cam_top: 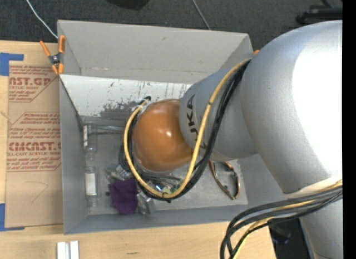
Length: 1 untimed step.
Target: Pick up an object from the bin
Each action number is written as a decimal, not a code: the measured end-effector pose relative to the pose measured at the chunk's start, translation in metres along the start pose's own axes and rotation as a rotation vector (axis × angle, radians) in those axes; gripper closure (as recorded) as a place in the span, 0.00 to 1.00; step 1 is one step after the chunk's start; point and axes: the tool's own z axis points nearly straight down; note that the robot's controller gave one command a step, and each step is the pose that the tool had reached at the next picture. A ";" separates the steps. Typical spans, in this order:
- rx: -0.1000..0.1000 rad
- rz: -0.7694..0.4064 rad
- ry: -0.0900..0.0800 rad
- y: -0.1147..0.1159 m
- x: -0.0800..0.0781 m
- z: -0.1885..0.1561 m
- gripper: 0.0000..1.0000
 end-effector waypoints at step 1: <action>-0.010 0.227 0.021 0.018 -0.005 0.003 1.00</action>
Offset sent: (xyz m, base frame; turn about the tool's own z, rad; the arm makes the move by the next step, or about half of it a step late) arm 0.0000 0.0000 0.0000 0.0000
